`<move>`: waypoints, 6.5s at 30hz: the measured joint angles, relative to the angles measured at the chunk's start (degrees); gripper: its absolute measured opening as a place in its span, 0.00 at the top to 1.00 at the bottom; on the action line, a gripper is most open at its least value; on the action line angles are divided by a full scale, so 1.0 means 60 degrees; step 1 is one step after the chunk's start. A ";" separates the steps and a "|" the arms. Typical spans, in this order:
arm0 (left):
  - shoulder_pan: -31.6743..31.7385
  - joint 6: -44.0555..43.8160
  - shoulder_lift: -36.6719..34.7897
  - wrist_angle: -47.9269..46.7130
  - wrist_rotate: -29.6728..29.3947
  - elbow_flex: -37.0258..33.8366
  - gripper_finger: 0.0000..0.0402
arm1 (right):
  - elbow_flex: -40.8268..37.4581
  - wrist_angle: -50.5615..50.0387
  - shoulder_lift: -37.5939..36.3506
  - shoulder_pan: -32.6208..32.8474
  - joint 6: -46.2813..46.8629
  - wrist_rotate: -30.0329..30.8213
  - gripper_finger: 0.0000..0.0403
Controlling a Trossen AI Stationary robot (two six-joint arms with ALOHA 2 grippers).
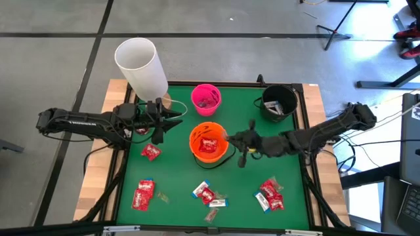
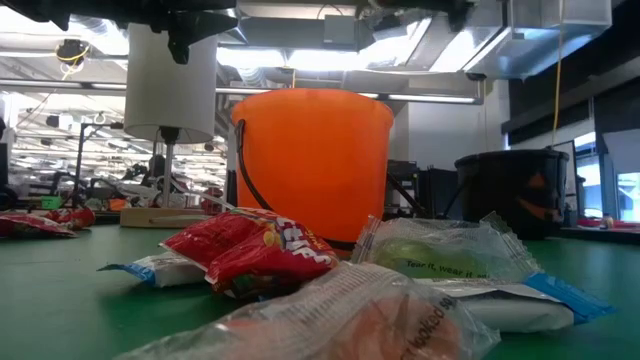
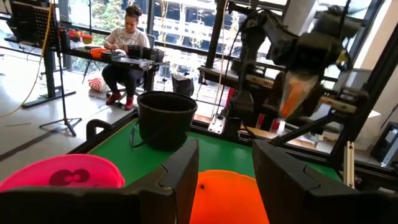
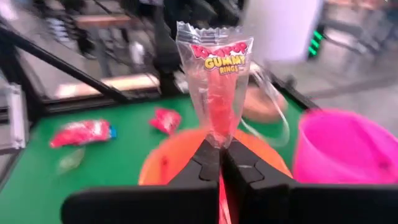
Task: Sort candy
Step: Put the red candy into the pink bucket, then put the red candy into the orange bucket
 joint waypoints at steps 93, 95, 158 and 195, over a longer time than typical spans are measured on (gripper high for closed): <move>-0.3377 -0.4100 0.4812 -1.2704 0.0937 0.3518 0.43 | 0.4983 -0.5310 0.1485 -0.3346 -0.2114 -0.1907 0.59; -0.3291 -0.4418 0.4905 -1.2565 0.1232 0.3082 0.39 | 0.4983 -0.5308 0.1485 -0.3346 -0.2114 -0.1908 0.59; -0.1470 0.0028 0.7119 -0.7490 0.0152 0.7632 0.98 | 0.5665 -0.5029 0.0291 -0.1179 -0.2644 -0.0907 0.59; -0.1165 -0.4881 0.5737 -1.5332 -0.0900 0.5258 0.58 | 0.5665 -0.6413 0.0316 0.0106 -0.2359 -0.0044 0.59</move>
